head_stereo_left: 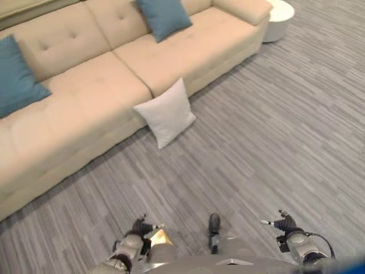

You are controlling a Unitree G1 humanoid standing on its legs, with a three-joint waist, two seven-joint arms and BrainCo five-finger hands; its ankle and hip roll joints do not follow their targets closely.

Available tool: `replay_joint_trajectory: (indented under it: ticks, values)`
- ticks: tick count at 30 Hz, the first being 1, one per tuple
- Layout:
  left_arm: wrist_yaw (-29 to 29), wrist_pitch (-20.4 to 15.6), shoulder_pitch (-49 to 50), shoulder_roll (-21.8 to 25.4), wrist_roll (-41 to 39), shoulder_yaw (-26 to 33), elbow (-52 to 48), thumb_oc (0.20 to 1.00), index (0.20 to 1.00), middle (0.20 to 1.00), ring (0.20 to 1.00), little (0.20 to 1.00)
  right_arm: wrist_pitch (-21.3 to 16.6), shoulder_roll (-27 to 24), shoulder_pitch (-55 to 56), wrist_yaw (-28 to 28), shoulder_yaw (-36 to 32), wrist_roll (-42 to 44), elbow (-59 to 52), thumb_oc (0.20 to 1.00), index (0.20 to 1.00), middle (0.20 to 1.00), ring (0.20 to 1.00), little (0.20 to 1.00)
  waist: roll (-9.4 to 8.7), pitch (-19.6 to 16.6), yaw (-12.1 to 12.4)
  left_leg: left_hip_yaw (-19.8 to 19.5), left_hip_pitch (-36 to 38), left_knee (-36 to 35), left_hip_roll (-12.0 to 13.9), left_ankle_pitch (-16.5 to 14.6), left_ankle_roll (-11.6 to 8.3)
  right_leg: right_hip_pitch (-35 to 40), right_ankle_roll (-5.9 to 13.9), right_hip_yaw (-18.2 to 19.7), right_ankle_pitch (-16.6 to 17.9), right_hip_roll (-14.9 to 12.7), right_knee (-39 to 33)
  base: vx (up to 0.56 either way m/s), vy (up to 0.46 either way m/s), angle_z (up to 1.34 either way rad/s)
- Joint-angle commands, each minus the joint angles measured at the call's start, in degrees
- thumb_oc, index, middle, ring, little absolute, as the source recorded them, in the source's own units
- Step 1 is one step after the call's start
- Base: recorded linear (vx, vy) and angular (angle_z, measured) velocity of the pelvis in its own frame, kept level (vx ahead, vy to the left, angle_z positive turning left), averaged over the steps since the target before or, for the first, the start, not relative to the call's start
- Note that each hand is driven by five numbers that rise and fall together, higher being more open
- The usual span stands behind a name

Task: Pick up all the scattered cushions and arrange them neatly on the sofa.

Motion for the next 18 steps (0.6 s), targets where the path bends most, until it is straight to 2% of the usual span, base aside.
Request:
replay_joint_trajectory:
  ticks: [1, 2, 4, 5, 6, 8, 10, 12, 13, 14, 16, 18]
  values:
    - [-0.41, 0.40, 0.80, -0.05, -0.33, -2.76, 0.57, 1.000, 1.000, 1.000, 1.000, 1.000, -0.62, -1.92, 0.30, -0.65, -0.09, 1.38, 0.84, 1.000, 1.000, 1.000, 1.000, 1.000, 0.64, 1.69, -0.47, 7.41, 1.27, -10.59, -3.63, 0.47, 7.76, 2.56, 5.53, 2.82, -2.20, -1.18, 3.85, 0.19, -0.114, 0.23]
    - [-0.41, 0.40, 0.82, -0.06, -0.33, -2.77, 0.57, 1.000, 1.000, 1.000, 1.000, 1.000, -0.63, -1.93, 0.32, -0.65, -0.09, 1.38, 0.84, 1.000, 1.000, 1.000, 1.000, 1.000, 0.65, 1.77, -0.47, 7.41, 1.38, -10.53, -3.63, 0.35, 7.78, 2.72, 5.57, 2.81, -2.25, -1.19, 3.80, 0.17, -0.049, 0.41]
    - [-0.53, 0.48, 1.06, -0.02, 0.31, -3.10, 0.73, 1.000, 1.000, 1.000, 1.000, 1.000, -0.77, -2.07, 0.56, -0.70, -0.10, 1.52, 0.66, 1.000, 1.000, 1.000, 1.000, 1.000, 0.86, 1.50, -0.11, 9.23, -0.03, -15.83, -3.54, 0.75, 8.26, 4.10, 5.88, 1.77, -3.34, -0.86, 3.36, 0.20, -0.016, 0.30]
    - [-0.55, 0.52, 1.29, 0.00, 0.45, -3.10, 0.68, 1.000, 1.000, 1.000, 1.000, 1.000, -0.78, -2.18, 0.73, -0.76, -0.12, 1.53, 0.55, 1.000, 1.000, 1.000, 1.000, 1.000, 1.40, 1.27, 0.04, 10.33, -0.68, -19.16, -3.15, 2.60, 8.12, 4.68, 5.95, 1.26, -3.90, -0.29, 3.19, 0.32, 0.013, 0.22]
    - [-0.59, 0.61, 1.54, 0.35, 0.47, -3.10, 0.45, 1.000, 1.000, 1.000, 1.000, 1.000, -0.54, -2.16, 0.80, -1.04, 0.10, 1.43, 0.75, 1.000, 1.000, 1.000, 1.000, 1.000, 2.17, 1.04, 0.70, 12.41, -1.62, -24.25, -2.78, 6.21, 7.49, 6.39, 6.06, 0.62, -5.25, 0.79, 3.20, 0.35, 0.030, 0.25]
    - [-0.54, 0.52, 1.67, 0.42, 0.20, -2.92, 0.43, 1.000, 1.000, 1.000, 1.000, 1.000, -0.48, -2.05, 0.70, -0.99, 0.27, 1.47, 0.81, 1.000, 1.000, 1.000, 1.000, 1.000, 2.14, 0.97, 0.99, 12.25, -1.74, -24.62, -2.84, 6.49, 7.32, 6.83, 6.13, 0.90, -5.67, 0.91, 3.41, 0.22, 0.034, 0.26]
    - [-0.56, 0.84, 2.98, 0.65, -0.09, -1.70, 0.65, 1.000, 1.000, 1.000, 1.000, 1.000, -0.45, -1.29, 1.03, -0.51, 0.66, 0.91, 0.57, 1.000, 1.000, 1.000, 1.000, 1.000, 2.24, -0.34, 1.35, 11.30, 0.62, -26.23, -3.95, 5.34, 8.58, 8.10, 6.55, 1.53, -7.41, 1.00, 5.64, 0.32, 0.113, -0.08]
    - [-0.59, 0.91, 3.22, 0.76, -0.09, -1.45, 0.84, 1.000, 1.000, 1.000, 1.000, 1.000, -0.36, -1.06, 0.92, -0.39, 0.89, 0.69, 0.61, 1.000, 1.000, 1.000, 1.000, 1.000, 2.01, -0.92, 1.47, 11.32, 0.92, -26.22, -4.20, 5.04, 8.87, 8.18, 6.80, 1.42, -7.75, 0.72, 6.54, 0.28, 0.128, -0.12]
    - [-0.63, 0.91, 3.24, 1.10, 0.19, -1.46, 0.78, 1.000, 1.000, 1.000, 1.000, 1.000, -0.35, -0.64, 0.77, -0.18, 1.15, 0.22, 0.07, 1.000, 1.000, 1.000, 1.000, 1.000, 1.68, -0.92, 2.10, 11.57, 2.03, -25.76, -4.87, 3.58, 9.82, 7.88, 7.50, 1.74, -8.34, -0.14, 9.90, 0.23, 0.125, -0.04]
    - [-0.63, 0.91, 3.23, 1.09, 0.19, -1.47, 0.79, 1.000, 1.000, 1.000, 1.000, 1.000, -0.35, -0.65, 0.75, -0.18, 1.14, 0.22, 0.07, 1.000, 1.000, 1.000, 1.000, 1.000, 1.72, -1.06, 2.12, 11.58, 1.85, -25.78, -4.81, 3.67, 9.81, 7.69, 7.47, 1.77, -8.24, -0.08, 9.87, 0.21, 0.140, 0.01]
    - [-0.87, 0.89, 3.15, 1.14, 0.45, -1.36, 0.71, 1.000, 1.000, 1.000, 1.000, 1.000, -0.31, -0.53, 0.36, 0.11, 1.16, -0.41, -0.20, 1.000, 1.000, 1.000, 1.000, 1.000, 1.43, -1.81, 2.72, 11.88, 2.78, -25.39, -5.73, 1.63, 10.89, 7.42, 8.90, 1.78, -8.12, -1.23, 11.76, 0.19, 0.143, 0.08]
    - [-0.99, 0.88, 2.86, 1.24, 0.68, -1.60, 0.31, 1.000, 1.000, 1.000, 1.000, 1.000, -0.13, -0.44, 0.07, 0.36, 1.37, -1.10, -0.30, 1.000, 1.000, 1.000, 1.000, 1.000, 1.67, -2.09, 3.07, 11.95, 4.05, -25.21, -6.56, 0.23, 12.05, 5.82, 10.30, 1.72, -6.59, -2.55, 16.25, 0.16, 0.162, -0.10]
